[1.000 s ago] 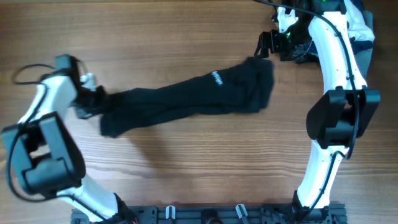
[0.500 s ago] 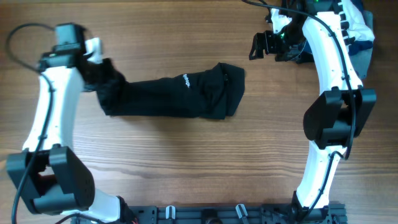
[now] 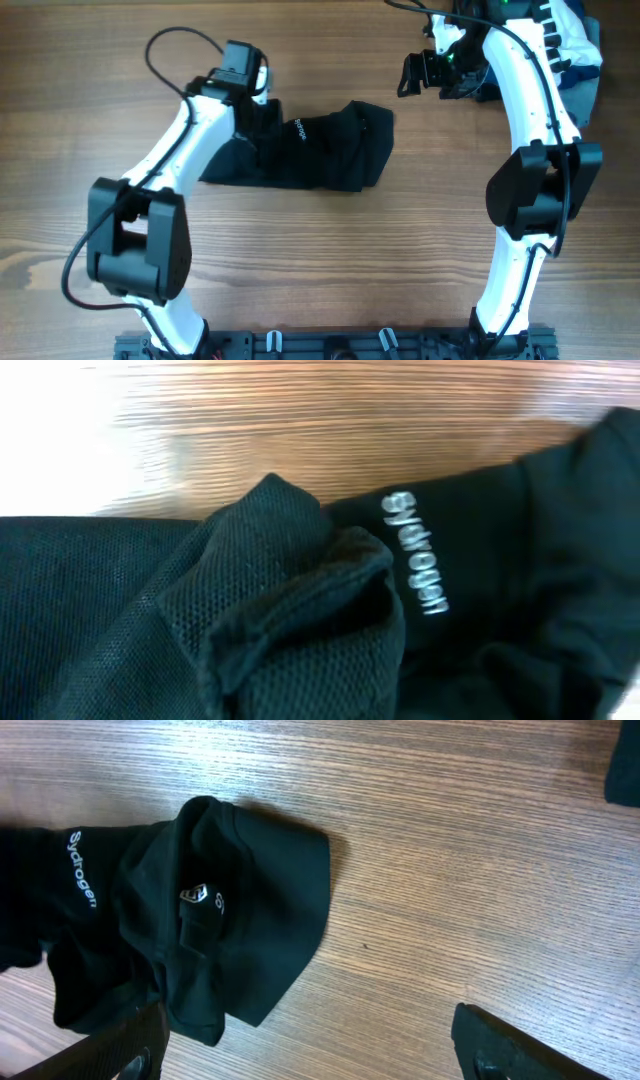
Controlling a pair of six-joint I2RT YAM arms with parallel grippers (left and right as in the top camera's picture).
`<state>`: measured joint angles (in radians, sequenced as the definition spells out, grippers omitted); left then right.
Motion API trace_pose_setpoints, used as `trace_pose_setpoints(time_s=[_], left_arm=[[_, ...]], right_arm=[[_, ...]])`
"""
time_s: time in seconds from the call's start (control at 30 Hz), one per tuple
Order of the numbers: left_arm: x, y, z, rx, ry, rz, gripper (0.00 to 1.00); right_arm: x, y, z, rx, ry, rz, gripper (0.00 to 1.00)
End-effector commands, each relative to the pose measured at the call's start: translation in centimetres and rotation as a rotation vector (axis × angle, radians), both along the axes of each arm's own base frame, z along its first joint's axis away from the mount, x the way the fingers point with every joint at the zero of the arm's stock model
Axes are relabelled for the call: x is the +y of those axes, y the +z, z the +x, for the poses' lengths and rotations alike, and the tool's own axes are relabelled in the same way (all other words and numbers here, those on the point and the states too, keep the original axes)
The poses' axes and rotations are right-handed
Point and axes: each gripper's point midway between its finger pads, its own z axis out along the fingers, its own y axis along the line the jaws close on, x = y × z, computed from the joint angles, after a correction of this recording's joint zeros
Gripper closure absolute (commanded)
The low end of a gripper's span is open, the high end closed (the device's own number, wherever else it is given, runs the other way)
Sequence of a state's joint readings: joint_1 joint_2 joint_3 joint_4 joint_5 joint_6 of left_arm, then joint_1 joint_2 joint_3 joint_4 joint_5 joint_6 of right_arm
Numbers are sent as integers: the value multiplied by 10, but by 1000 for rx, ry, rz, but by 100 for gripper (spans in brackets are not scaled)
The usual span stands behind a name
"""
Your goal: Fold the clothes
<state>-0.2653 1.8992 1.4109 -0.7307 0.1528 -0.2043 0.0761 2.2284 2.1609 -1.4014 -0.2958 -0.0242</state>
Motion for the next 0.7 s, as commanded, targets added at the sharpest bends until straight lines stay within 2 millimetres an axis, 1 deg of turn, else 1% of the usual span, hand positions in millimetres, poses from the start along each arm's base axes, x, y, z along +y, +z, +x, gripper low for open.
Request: trace_pose_setpoints(time_s=[0.0, 0.03, 0.07, 0.1, 0.13, 0.17, 0.27, 0.3, 0.37, 0.43, 0.5, 0.53, 0.57, 0.67], left_arm=[[-35, 6, -2, -21, -31, -65, 93], [-39, 6, -3, -22, -32, -68, 89], [-44, 7, -4, -24, -40, -70, 78], [-46, 7, -5, -25, -45, -70, 53], [-47, 7, -5, -26, -48, -68, 17], [-47, 7, -5, -25, -48, -68, 0], [-38, 11, -4, -21, -27, -67, 0], [-33, 16, -3, -16, -13, -66, 0], [-20, 33, -3, -5, 16, -62, 0], [-6, 56, -3, -4, 47, -61, 0], [11, 88, -4, -16, 83, -63, 0], [18, 100, -5, -27, 94, -64, 0], [30, 120, -7, -53, 121, -67, 0], [51, 149, -11, -110, 168, -67, 0]], right_arm=[[6, 11, -1, -17, -7, 22, 8], [6, 11, -1, -13, -19, 23, 8], [6, 11, -2, -11, -19, 24, 7], [6, 11, -3, -5, -19, 24, 5], [7, 11, -5, 2, -17, 35, 3], [11, 10, -6, 10, -14, 56, 3], [21, 1, -13, 56, -8, 117, 3], [24, -4, -16, 72, -6, 139, 3], [32, -17, -23, 110, -4, 190, 3], [38, -31, -30, 144, -5, 233, 3], [45, -46, -37, 174, -5, 275, 3], [48, -52, -41, 188, -5, 289, 3], [50, -64, -47, 206, -11, 297, 3], [53, -80, -54, 236, -41, 293, 3]])
